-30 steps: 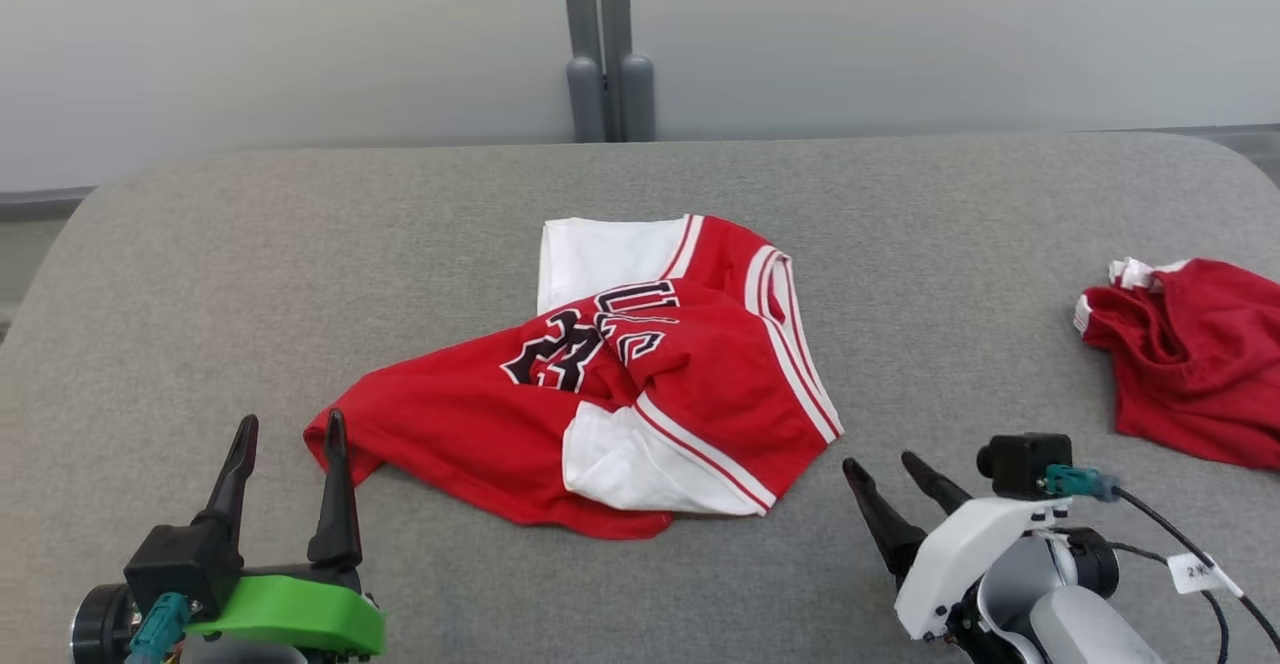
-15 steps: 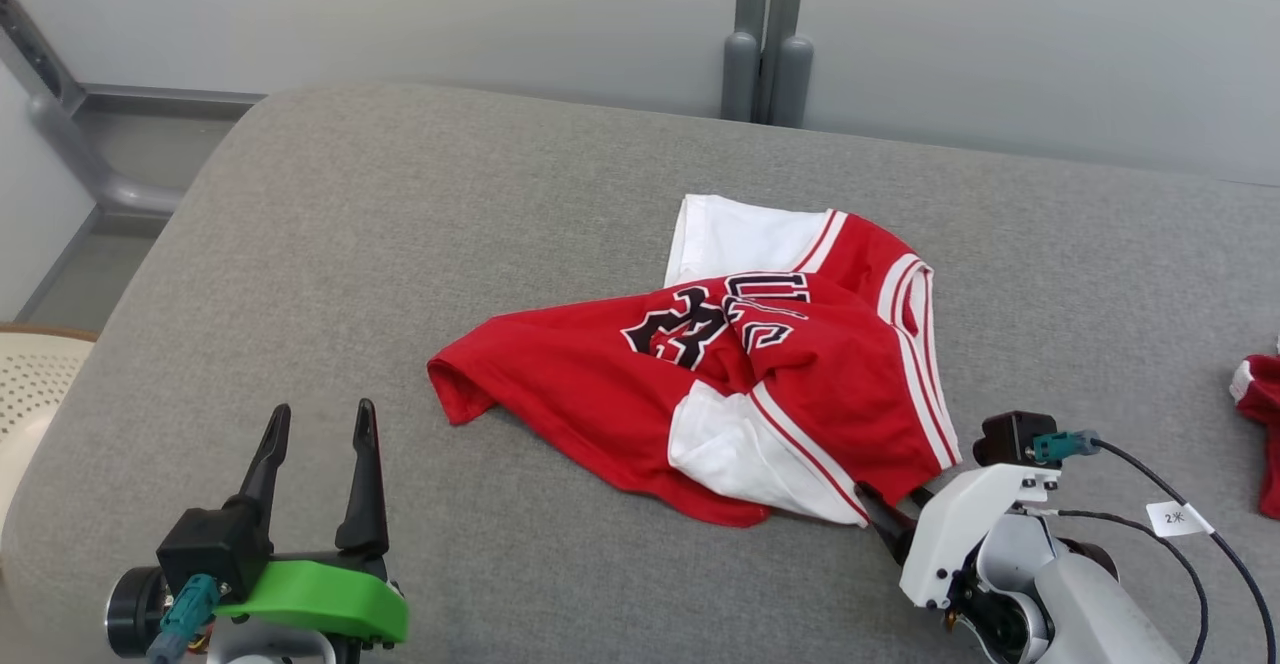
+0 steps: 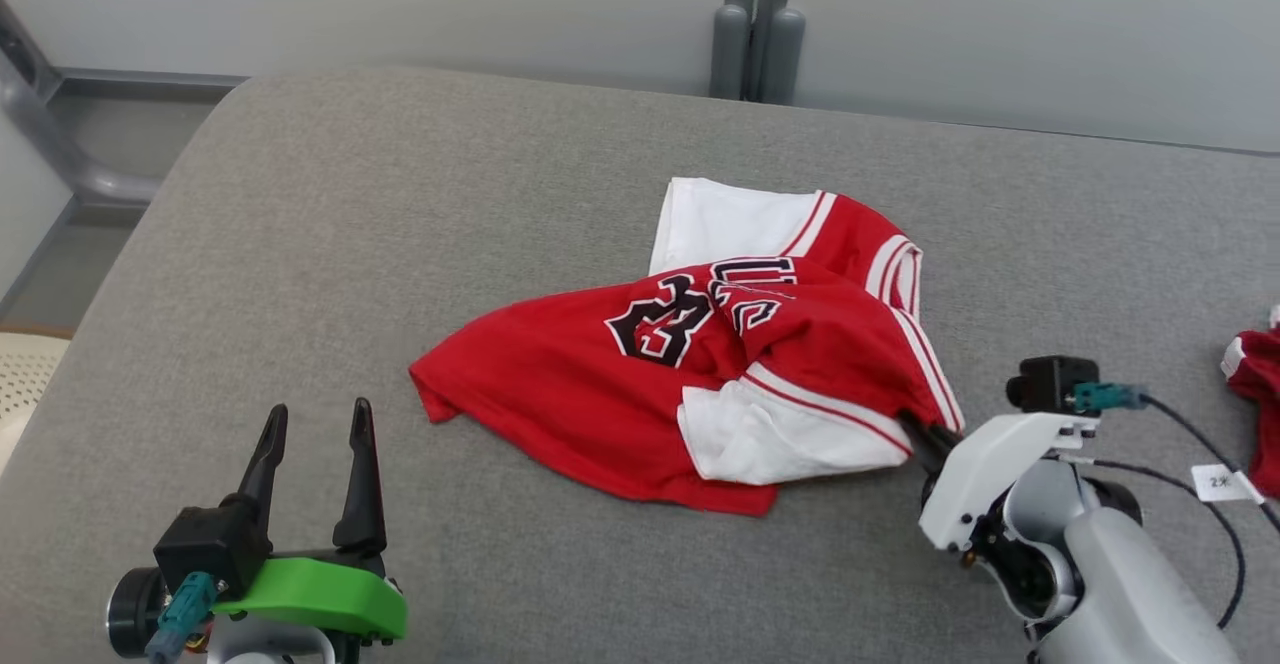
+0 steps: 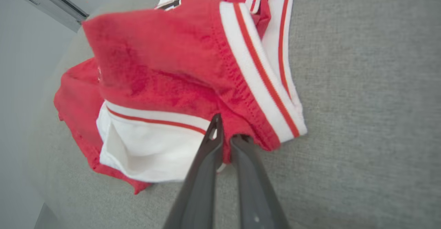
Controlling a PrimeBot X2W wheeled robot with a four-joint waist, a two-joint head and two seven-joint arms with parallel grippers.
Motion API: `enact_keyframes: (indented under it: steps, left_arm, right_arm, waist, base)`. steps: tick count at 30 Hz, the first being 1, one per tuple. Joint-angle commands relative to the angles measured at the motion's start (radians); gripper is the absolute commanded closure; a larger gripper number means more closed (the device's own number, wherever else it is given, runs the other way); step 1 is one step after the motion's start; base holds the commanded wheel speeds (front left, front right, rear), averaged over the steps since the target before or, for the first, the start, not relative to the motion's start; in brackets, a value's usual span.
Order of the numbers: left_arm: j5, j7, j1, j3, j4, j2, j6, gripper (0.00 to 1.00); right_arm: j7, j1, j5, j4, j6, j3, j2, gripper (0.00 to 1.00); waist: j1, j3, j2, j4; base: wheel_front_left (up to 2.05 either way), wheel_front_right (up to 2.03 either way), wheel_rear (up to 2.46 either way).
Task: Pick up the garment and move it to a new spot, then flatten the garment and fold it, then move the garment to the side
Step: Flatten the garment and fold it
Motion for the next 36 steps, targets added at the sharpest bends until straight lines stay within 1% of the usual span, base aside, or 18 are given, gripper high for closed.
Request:
enact_keyframes:
  steps: [1, 5, 11, 14, 17, 19, 20, 21, 22, 25, 28, 31, 36]
  left_arm:
    - [0.006, -0.003, -0.004, 0.004, 0.002, -0.006, -0.007, 0.00]
    - [0.009, -0.003, -0.008, 0.001, 0.013, -0.011, -0.017, 0.00]
    - [0.007, -0.003, -0.031, -0.007, 0.030, -0.014, -0.032, 0.00]
    - [0.006, -0.003, -0.045, -0.013, 0.038, -0.014, -0.041, 0.00]
    - [0.010, -0.002, -0.068, -0.017, 0.046, -0.011, -0.046, 0.00]
    - [0.010, -0.002, -0.077, -0.018, 0.054, -0.007, -0.050, 0.00]
    - [0.011, -0.002, -0.084, -0.018, 0.057, -0.006, -0.052, 0.00]
    - [0.011, -0.002, -0.088, -0.018, 0.060, -0.005, -0.053, 0.00]
    - [0.010, -0.002, -0.091, -0.018, 0.064, -0.005, -0.054, 0.00]
    - [0.011, -0.002, -0.093, -0.019, 0.074, -0.004, -0.052, 0.00]
    - [0.009, -0.002, -0.076, -0.018, 0.083, -0.003, -0.046, 0.00]
    - [0.005, -0.002, -0.054, -0.015, 0.081, -0.002, -0.041, 0.00]
    - [0.000, 0.012, -0.023, -0.031, 0.053, -0.003, -0.041, 0.00]
  right_arm:
    - [0.016, 0.005, 0.011, -0.034, 0.000, -0.016, -0.028, 1.00]
    - [0.086, 0.016, 0.040, -0.118, 0.000, -0.055, -0.081, 1.00]
    - [0.194, 0.029, 0.054, -0.201, 0.000, -0.123, -0.165, 1.00]
    - [0.233, 0.030, 0.051, -0.216, 0.000, -0.153, -0.197, 1.00]
    - [0.266, -0.002, 0.044, -0.211, 0.000, -0.187, -0.235, 1.00]
    - [0.260, -0.023, 0.027, -0.193, 0.000, -0.190, -0.246, 1.00]
    - [0.251, -0.035, 0.014, -0.177, 0.000, -0.188, -0.249, 0.80]
    - [0.247, -0.045, 0.002, -0.163, 0.000, -0.181, -0.251, 0.51]
    - [0.240, -0.055, -0.009, -0.146, 0.000, -0.175, -0.245, 0.00]
    - [0.212, -0.074, -0.038, -0.108, 0.000, -0.157, -0.234, 0.00]
    - [0.141, -0.056, -0.097, -0.084, 0.000, -0.163, -0.228, 0.00]
    - [0.059, -0.027, -0.127, -0.114, 0.000, -0.175, -0.204, 0.00]
    - [-0.111, 0.033, -0.155, -0.214, 0.000, -0.163, -0.150, 0.00]
  waist:
    - [0.0000, -0.012, 0.0000, -0.056]
    - [0.0000, -0.006, 0.0000, -0.100]
    - [0.0000, 0.024, 0.0000, -0.131]
    - [0.0000, 0.043, 0.0000, -0.131]
    - [0.0000, 0.073, 0.0000, -0.121]
    - [0.0000, 0.083, 0.0000, -0.116]
    - [0.0000, 0.087, 0.0000, -0.114]
    - [0.0000, 0.089, 0.0000, -0.113]
    - [0.0000, 0.089, 0.0000, -0.113]
    - [0.0000, 0.076, 0.0000, -0.117]
    - [0.0000, 0.030, 0.0000, -0.132]
    - [0.0000, -0.011, 0.0000, -0.149]
    - [0.0000, -0.055, 0.0000, -0.180]
  base:
    - [0.00, 0.00, 0.00]
    - [0.00, 0.00, 0.00]
    - [0.00, 0.00, 0.00]
    - [0.00, 0.00, 0.00]
    - [0.00, 0.00, 0.00]
    - [0.00, 0.00, 0.00]
    - [0.00, 0.00, 0.00]
    - [0.00, 0.00, 0.00]
    - [0.00, 0.00, 0.00]
    - [0.00, 0.00, 0.00]
    - [0.00, 0.00, 0.00]
    - [0.00, 0.00, 0.00]
    - [0.00, 0.00, 0.00]
